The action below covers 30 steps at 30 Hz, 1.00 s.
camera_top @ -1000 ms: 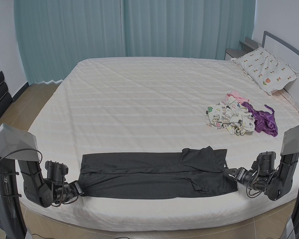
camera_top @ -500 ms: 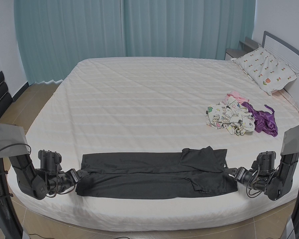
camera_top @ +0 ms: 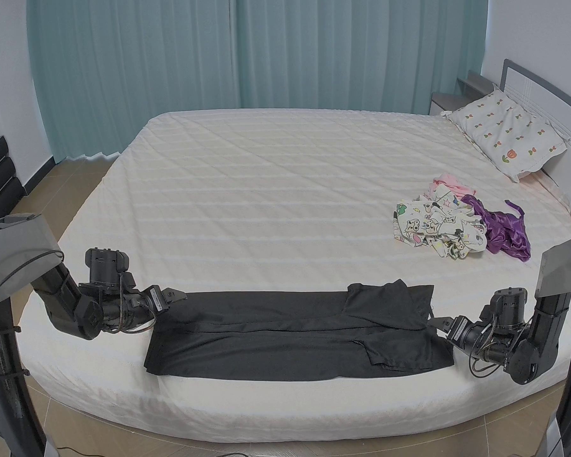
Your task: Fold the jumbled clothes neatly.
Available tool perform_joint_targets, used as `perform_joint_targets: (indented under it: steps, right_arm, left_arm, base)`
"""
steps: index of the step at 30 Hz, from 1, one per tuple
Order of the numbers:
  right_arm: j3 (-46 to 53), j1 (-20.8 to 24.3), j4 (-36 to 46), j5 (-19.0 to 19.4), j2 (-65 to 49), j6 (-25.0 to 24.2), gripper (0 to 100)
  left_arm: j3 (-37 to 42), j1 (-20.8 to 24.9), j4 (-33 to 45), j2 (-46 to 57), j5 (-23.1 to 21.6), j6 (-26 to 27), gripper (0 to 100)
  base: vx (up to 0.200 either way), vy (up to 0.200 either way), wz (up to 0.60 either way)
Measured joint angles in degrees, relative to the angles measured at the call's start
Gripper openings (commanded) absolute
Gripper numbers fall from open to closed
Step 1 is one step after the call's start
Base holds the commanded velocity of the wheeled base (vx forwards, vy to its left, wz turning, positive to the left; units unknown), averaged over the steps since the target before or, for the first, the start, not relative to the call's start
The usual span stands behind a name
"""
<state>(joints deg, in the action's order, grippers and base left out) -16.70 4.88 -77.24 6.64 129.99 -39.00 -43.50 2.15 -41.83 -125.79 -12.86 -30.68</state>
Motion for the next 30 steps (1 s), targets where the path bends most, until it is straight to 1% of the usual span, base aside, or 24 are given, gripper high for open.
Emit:
perform_joint_targets:
  steps: [6,11,15,20,24,27,30]
  right_arm:
    - [0.1,0.2,-0.3,0.1,0.0,-0.2,100]
    - [0.1,0.4,-0.3,0.1,0.0,-0.2,100]
    - [0.2,0.4,-0.4,0.1,0.1,-0.2,100]
    - [0.1,0.5,-0.5,0.1,0.1,-0.2,100]
    - [0.1,0.5,-0.5,0.1,0.1,-0.2,100]
    - [0.1,0.5,-0.5,0.1,0.1,-0.2,100]
    - [0.1,0.5,-0.5,0.1,0.2,-0.2,100]
  left_arm:
    - [-4.4,-0.2,0.9,-5.2,-0.4,3.8,100]
    - [-5.6,-0.2,1.0,-7.5,2.3,5.8,100]
    - [-5.9,-0.5,1.0,-8.3,2.6,6.0,100]
    - [-6.0,-1.1,1.0,-9.0,2.5,6.9,100]
    - [-6.4,-1.2,0.9,-10.1,2.1,9.6,100]
    - [-6.9,-1.2,0.9,-10.9,1.7,10.6,100]
    - [-7.0,-1.0,0.8,-11.4,-0.3,10.7,100]
  base:
    - [0.000,0.000,0.00]
    - [0.000,0.000,0.00]
    - [0.000,0.000,0.00]
    - [0.000,0.000,0.00]
    - [0.000,0.000,0.00]
    - [0.000,0.000,0.00]
    - [0.000,0.000,0.00]
